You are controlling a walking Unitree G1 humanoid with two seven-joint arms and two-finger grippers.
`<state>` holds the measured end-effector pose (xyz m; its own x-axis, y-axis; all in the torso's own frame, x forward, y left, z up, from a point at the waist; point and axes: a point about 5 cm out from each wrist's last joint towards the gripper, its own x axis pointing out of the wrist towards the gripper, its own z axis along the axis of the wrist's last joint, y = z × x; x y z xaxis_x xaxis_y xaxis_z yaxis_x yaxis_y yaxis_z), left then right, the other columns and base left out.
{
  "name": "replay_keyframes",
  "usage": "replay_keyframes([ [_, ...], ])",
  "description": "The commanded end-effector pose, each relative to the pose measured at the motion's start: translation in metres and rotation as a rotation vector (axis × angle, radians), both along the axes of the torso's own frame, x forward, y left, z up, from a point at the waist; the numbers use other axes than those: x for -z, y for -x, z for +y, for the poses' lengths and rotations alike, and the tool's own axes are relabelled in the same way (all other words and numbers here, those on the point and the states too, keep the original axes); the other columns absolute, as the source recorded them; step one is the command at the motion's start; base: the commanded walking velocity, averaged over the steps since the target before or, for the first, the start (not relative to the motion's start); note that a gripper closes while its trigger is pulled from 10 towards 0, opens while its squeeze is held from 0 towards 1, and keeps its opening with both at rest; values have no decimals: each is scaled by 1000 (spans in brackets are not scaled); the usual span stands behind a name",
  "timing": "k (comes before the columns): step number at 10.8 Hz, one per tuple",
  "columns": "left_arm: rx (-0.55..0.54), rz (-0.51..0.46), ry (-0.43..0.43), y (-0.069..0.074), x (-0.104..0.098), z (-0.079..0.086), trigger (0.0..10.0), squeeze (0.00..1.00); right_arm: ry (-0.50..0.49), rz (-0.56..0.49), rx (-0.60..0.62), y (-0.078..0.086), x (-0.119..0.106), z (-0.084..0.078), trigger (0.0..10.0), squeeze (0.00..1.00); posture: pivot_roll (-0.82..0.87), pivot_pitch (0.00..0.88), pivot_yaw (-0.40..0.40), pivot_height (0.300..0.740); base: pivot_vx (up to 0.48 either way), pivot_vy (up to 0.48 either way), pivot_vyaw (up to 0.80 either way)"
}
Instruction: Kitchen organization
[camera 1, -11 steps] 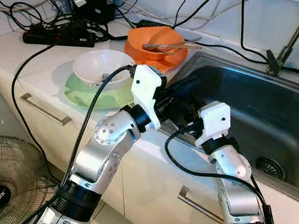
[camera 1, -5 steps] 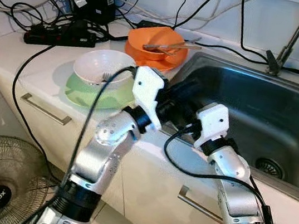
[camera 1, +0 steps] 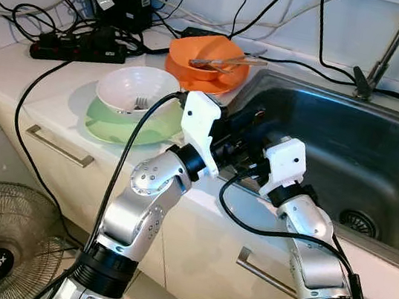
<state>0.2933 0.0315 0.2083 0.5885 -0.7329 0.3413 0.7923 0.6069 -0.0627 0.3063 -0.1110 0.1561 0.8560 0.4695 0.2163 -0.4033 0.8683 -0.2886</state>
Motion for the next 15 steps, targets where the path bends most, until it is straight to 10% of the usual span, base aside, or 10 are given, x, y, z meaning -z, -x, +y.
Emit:
replay_keyframes([
  [1,13,20,-12,2,4,1,10000,1000,-21,-52,14,-6,-14,1,0,0,46,0,87,740,0,0,0],
  [4,-26,21,8,0,3,7,10000,1000,-26,-56,54,-9,-15,-5,0,0,44,0,87,740,0,0,0],
  [5,-77,15,27,-3,1,14,10000,0,-23,-56,64,-10,-16,-8,0,0,44,0,87,740,0,0,0],
  [11,-185,-22,80,-7,-12,42,10000,0,14,-38,193,-21,-12,-30,0,0,43,0,87,740,0,0,0],
  [12,-121,32,-3,-1,3,41,10000,0,31,-29,269,-28,-12,-43,10000,0,51,0,87,740,0,0,0],
  [15,-60,125,-137,6,33,41,10000,0,49,-29,347,-37,-15,-60,10000,0,55,0,86,740,0,0,0],
])
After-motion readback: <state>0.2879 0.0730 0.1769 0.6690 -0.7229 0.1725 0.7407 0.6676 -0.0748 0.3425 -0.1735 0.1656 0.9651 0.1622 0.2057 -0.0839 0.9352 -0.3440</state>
